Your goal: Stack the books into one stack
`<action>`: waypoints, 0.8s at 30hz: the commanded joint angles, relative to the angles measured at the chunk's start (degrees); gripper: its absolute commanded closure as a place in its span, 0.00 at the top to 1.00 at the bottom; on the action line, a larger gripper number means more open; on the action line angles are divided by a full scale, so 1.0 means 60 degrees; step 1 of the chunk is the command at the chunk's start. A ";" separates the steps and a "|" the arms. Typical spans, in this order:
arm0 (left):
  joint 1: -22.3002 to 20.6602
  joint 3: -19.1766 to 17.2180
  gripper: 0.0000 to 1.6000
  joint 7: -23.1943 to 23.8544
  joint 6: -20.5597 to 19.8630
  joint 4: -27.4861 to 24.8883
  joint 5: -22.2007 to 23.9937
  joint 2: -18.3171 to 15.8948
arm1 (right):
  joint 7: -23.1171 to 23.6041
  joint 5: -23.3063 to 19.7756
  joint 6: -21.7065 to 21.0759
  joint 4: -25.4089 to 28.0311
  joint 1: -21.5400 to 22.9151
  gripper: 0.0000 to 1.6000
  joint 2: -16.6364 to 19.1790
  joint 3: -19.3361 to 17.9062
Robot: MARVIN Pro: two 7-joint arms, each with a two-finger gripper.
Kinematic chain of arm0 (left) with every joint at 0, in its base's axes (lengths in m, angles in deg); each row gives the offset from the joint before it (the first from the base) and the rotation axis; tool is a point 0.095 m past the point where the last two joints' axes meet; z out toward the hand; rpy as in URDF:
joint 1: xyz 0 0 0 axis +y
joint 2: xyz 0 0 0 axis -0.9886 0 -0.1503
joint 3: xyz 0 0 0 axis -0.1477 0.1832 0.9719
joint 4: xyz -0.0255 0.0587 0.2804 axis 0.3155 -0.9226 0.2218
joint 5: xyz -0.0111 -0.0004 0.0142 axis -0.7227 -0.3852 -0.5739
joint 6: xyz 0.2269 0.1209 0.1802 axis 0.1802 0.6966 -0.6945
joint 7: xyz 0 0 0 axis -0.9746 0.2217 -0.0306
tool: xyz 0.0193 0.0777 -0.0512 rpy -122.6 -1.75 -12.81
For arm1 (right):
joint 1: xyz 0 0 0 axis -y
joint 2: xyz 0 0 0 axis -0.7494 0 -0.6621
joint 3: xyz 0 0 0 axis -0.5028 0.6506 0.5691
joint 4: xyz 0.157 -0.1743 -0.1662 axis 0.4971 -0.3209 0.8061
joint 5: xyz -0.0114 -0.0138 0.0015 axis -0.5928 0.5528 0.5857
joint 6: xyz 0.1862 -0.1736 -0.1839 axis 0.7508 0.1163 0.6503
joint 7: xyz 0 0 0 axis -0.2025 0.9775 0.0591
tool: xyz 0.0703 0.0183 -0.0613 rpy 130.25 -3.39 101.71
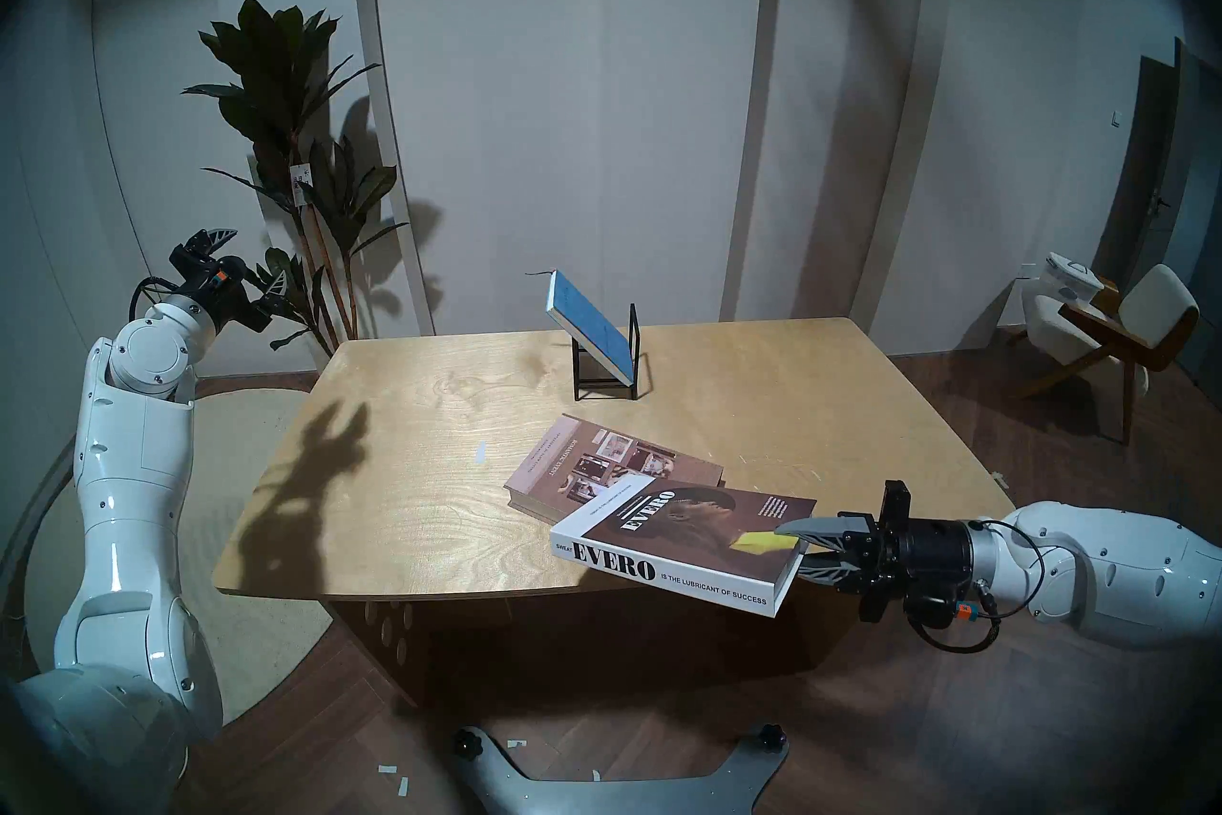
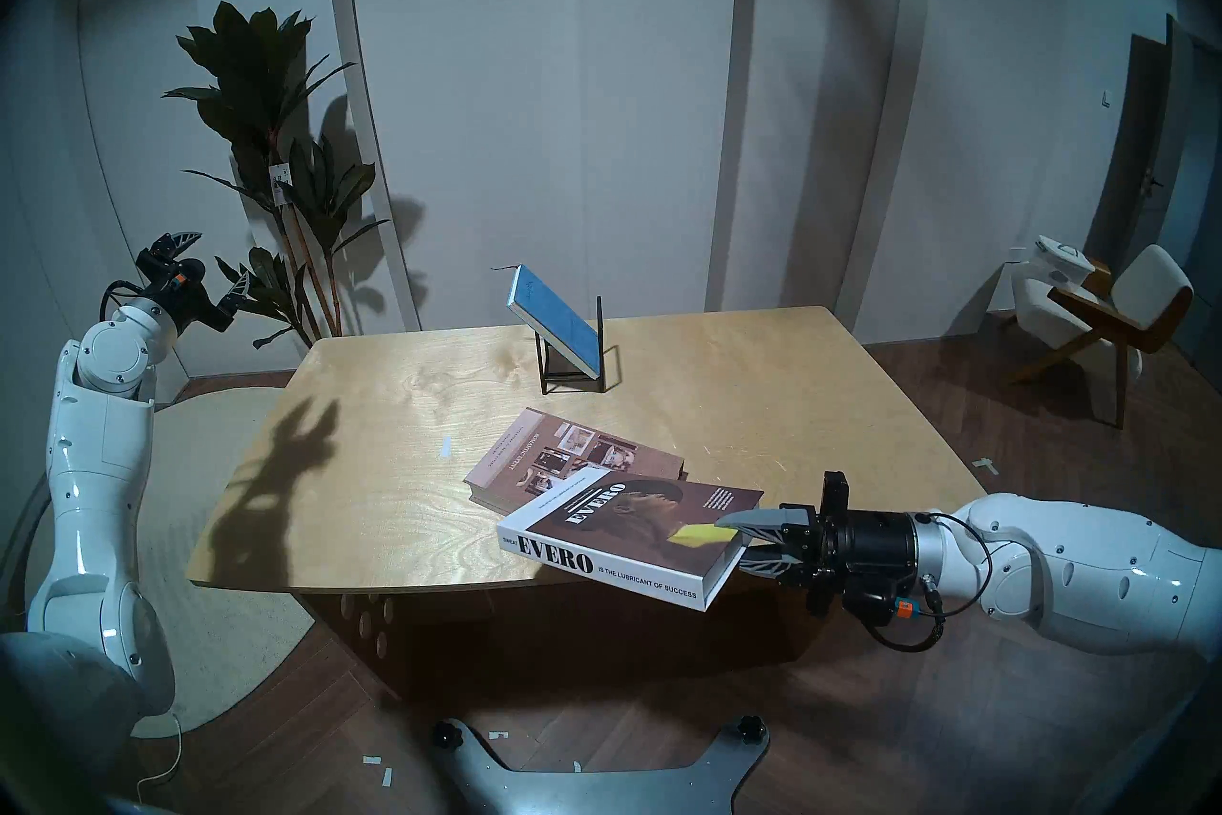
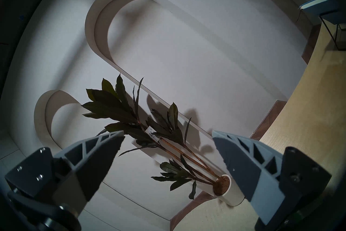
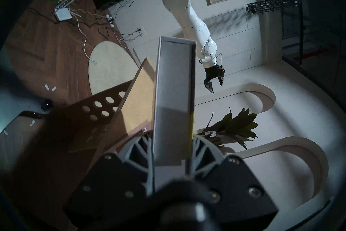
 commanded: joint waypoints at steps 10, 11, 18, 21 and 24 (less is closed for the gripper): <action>-0.0303 0.0041 1.00 -0.0057 0.0039 -0.0259 -0.0032 -0.0156 | -0.1917 -0.0678 -0.0118 0.0847 -0.0476 0.00 0.0653 -0.0298; -0.0304 0.0045 1.00 -0.0058 0.0039 -0.0263 -0.0033 -0.0160 | -0.2040 -0.0710 -0.0137 0.0868 -0.0518 0.00 0.0670 -0.0298; -0.0315 0.0075 1.00 -0.0065 0.0038 -0.0276 -0.0037 -0.0181 | -0.2745 -0.0821 -0.0450 0.0818 -0.0834 0.00 0.0753 -0.0236; -0.0320 0.0085 1.00 -0.0068 0.0036 -0.0281 -0.0039 -0.0189 | -0.3061 -0.0883 -0.0614 0.0783 -0.0973 0.00 0.0778 -0.0212; -0.0323 0.0097 1.00 -0.0071 0.0034 -0.0286 -0.0040 -0.0197 | -0.3373 -0.0918 -0.0756 0.0817 -0.1103 0.00 0.0800 -0.0187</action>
